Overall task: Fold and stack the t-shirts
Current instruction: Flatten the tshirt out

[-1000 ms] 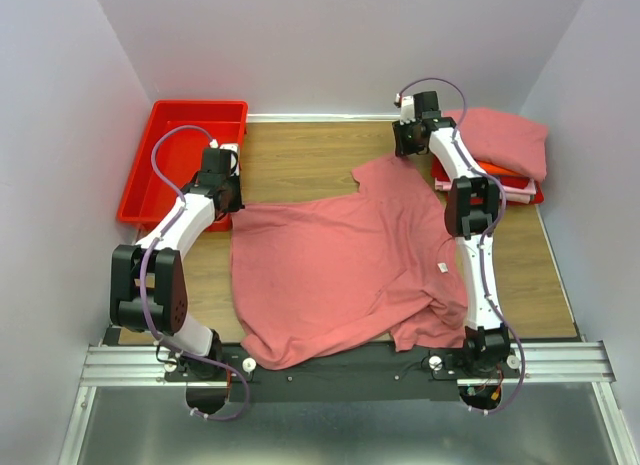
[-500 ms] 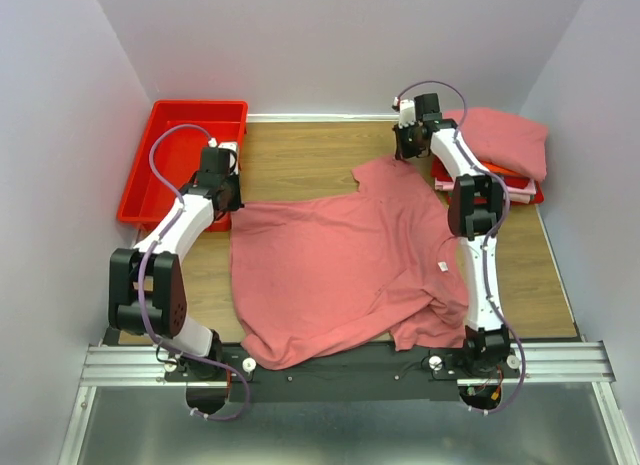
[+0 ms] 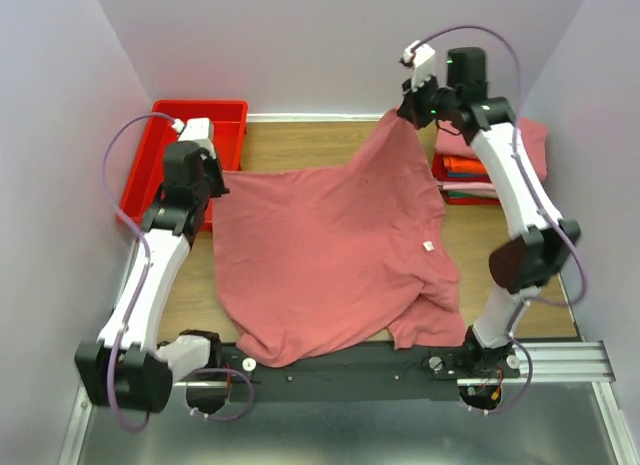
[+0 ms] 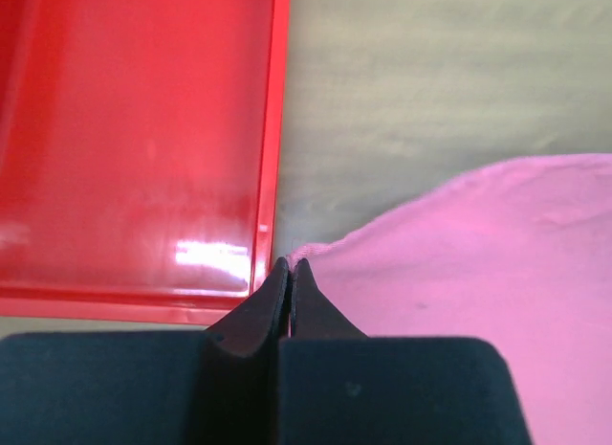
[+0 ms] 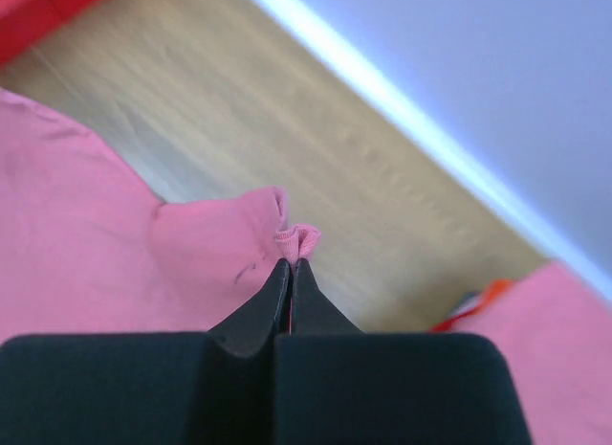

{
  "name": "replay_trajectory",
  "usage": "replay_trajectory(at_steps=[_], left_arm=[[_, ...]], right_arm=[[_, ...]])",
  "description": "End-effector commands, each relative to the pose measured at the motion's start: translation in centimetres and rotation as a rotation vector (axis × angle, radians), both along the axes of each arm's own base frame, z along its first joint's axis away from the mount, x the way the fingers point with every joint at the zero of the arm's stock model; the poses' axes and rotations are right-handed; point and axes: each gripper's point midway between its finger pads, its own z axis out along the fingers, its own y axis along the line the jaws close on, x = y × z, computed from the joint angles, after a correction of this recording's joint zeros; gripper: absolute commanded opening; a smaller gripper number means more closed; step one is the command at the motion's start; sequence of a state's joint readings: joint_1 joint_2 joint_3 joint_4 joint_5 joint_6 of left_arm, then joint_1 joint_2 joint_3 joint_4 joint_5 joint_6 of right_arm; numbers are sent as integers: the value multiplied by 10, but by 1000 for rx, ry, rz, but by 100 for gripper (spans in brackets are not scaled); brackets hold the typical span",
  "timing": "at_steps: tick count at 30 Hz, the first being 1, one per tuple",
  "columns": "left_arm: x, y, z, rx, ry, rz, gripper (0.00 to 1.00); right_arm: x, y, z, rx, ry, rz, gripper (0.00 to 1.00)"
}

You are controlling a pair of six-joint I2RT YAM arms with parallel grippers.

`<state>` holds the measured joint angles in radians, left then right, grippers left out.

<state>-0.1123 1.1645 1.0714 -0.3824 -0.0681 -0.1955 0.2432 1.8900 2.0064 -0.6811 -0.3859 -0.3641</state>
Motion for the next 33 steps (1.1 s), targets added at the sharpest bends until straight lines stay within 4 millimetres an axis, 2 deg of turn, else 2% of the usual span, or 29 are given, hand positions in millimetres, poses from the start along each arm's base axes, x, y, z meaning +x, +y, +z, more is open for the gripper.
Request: replay_trajectory(at_steps=[1,2,4,5,6,7,8,9,10,11,14,15,16,18,19,21,23,25,27,29,30,33], left_arm=[[-18,0,105,-62,-313,-3,0],[-25,-1,123,-77,-366,-11,0],[-51,-2,178,-119,-515,-27,0],[-72,-3,215,-146,-619,-38,0],[-85,-3,233,-152,-673,-48,0],[-97,-2,252,-170,-733,-51,0],[-111,-6,269,-185,-784,-83,0],[-134,-5,289,-198,-853,-91,0],[-153,-5,313,-218,-926,-104,0],[-180,-3,337,-227,-1006,-113,0],[-220,-3,374,-274,-1130,-145,0],[-240,-3,392,-285,-1184,-161,0],[-249,-6,400,-290,-1204,-188,0],[-270,-13,419,-309,-1249,-245,0],[-276,-14,424,-315,-1262,-259,0],[-292,-16,436,-334,-1296,-288,0],[-302,-20,443,-338,-1316,-318,0],[-310,-22,448,-344,-1333,-339,0],[-314,-24,452,-348,-1342,-357,0],[-313,-24,452,-347,-1342,-359,0],[-305,-25,447,-349,-1326,-355,0],[-288,-24,434,-341,-1291,-332,0]], right_arm=[[-40,-19,103,-8,-217,7,0],[-47,-21,124,-1,-251,-4,0],[-64,-29,160,7,-311,-27,0],[-83,-35,201,30,-404,-40,0],[-94,-40,221,39,-452,-48,0],[-118,-48,258,52,-551,-65,0],[-117,-50,258,45,-555,-75,0],[-143,-59,293,62,-654,-91,0],[-155,-68,311,64,-711,-123,0],[-184,-78,340,82,-800,-144,0],[-225,-96,384,116,-952,-201,0],[-238,-102,394,128,-991,-215,0],[-264,-110,413,152,-1061,-231,0],[-288,-118,429,174,-1123,-248,0],[-310,-125,440,190,-1172,-263,0],[-331,-134,451,206,-1225,-289,0],[-361,-145,467,232,-1303,-321,0],[-378,-152,478,247,-1355,-344,0],[-382,-159,482,235,-1381,-381,0],[-372,-163,478,215,-1361,-412,0],[-354,-160,468,194,-1318,-414,0],[-324,-157,449,153,-1242,-422,0]])
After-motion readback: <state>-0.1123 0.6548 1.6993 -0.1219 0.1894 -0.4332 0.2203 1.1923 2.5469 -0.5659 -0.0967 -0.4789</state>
